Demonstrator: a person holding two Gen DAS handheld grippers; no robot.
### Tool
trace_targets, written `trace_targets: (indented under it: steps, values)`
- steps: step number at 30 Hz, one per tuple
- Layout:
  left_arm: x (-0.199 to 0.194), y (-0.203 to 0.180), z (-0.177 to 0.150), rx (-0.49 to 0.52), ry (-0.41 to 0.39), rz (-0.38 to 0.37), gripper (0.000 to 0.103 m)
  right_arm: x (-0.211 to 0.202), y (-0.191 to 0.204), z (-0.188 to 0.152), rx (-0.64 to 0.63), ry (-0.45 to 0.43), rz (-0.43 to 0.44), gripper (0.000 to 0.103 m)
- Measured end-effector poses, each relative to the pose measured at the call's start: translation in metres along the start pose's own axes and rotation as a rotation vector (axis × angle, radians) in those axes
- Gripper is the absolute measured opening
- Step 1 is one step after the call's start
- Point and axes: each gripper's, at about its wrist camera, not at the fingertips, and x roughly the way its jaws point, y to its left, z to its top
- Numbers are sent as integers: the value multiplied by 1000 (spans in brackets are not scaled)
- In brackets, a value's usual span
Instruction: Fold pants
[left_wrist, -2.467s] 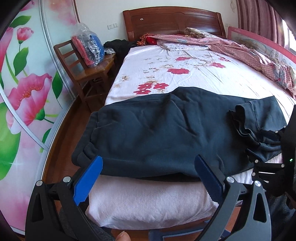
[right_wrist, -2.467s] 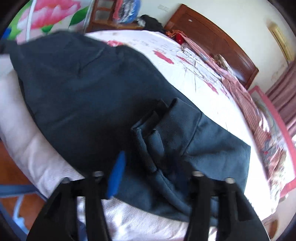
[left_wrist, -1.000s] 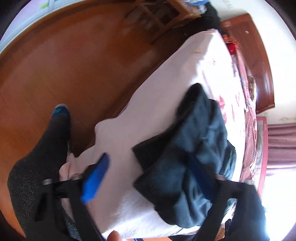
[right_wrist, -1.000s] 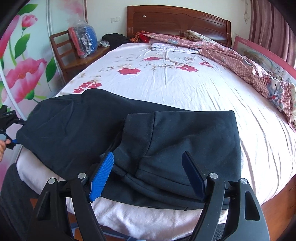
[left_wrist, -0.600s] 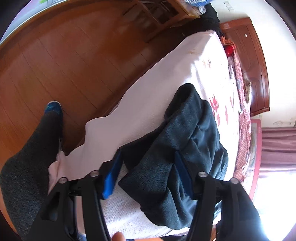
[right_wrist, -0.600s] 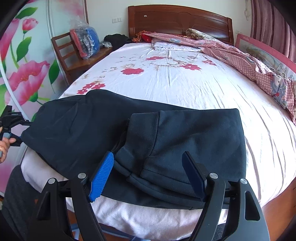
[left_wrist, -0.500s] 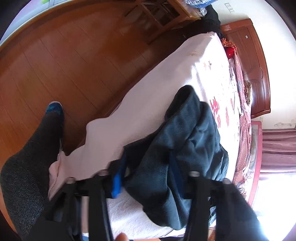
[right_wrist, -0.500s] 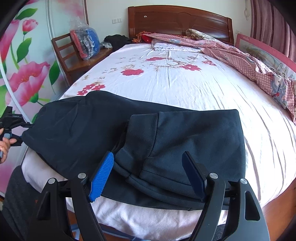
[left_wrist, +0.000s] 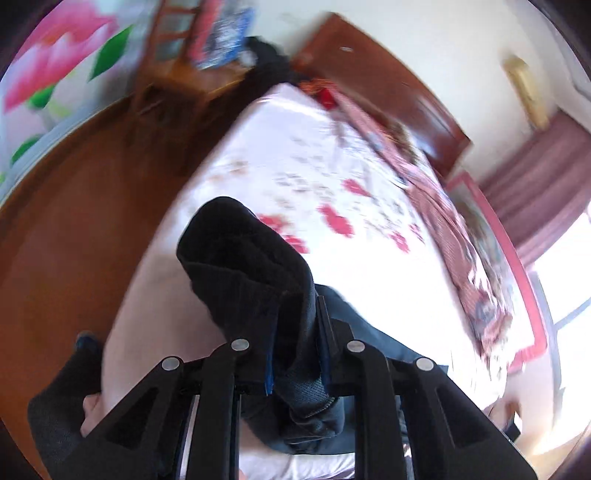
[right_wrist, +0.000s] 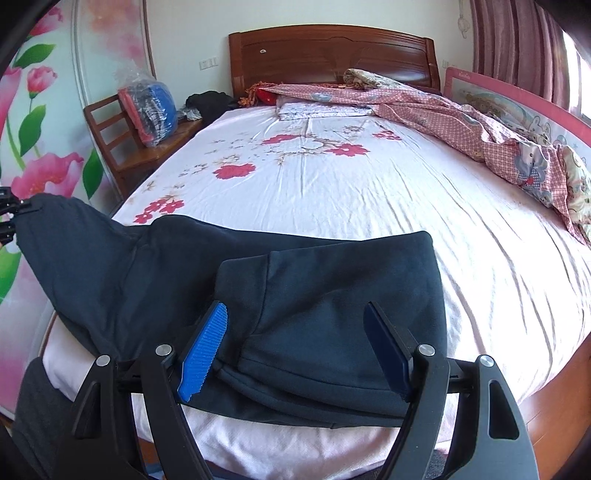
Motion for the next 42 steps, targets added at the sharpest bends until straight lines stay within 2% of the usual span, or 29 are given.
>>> trace_targets:
  steps: [3,6,10,14,18,20,21,22,24,26,28,30,32,33,34,36,37,38,40,42]
  values:
    - [8,-61,-6,129,15,-74,16,-8,-24,-2,55,-17,-29,76]
    - [29,-122,-23,235,74,-155,16,-17,-51,-7,114,-30,-61,76]
    - [54,-185,-54,339,151,-237,16,-28,-87,-20,195,-41,-105,76]
    - [69,-232,-84,427,203,-312,15,-37,-115,-34,267,-40,-129,76]
    - [83,-272,-111,520,246,-351,14,-43,-133,-50,311,-36,-152,76]
    - [91,-285,-125,561,264,-374,3,-46,-141,-58,338,-36,-167,76]
    - [93,-294,-133,574,281,-414,0,-47,-145,-61,349,-31,-167,76]
    - [94,-305,-144,602,282,-420,0,-47,-148,-65,360,-27,-175,76]
    - [97,-328,-168,723,266,-361,0,-48,-154,-70,383,-22,-178,76]
    - [108,-333,-192,738,365,-402,0,-47,-159,-72,396,-14,-188,76]
    - [107,-332,-218,791,407,-385,0,-48,-160,-73,403,-19,-181,76]
    - [93,-323,-237,852,446,-408,1,-46,-158,-68,413,-18,-134,76]
    - [69,-302,-247,928,419,-357,22,-43,-153,-58,404,-19,-97,76]
    - [63,-293,-245,950,400,-330,57,-40,-148,-53,397,-19,-67,76]
    - [50,-278,-241,970,352,-274,81,-36,-144,-47,395,-15,-43,76]
    - [31,-251,-222,973,262,-194,85,-27,-135,-36,397,-15,7,76]
    - [22,-234,-207,981,220,-136,96,-22,-129,-30,398,-17,35,76]
    - [17,-221,-197,982,188,-67,100,-17,-123,-24,392,-17,69,76]
    - [6,-190,-176,970,107,85,101,-5,-112,-12,377,-12,113,76]
    - [6,-164,-153,932,70,196,101,14,-106,-3,395,24,173,76]
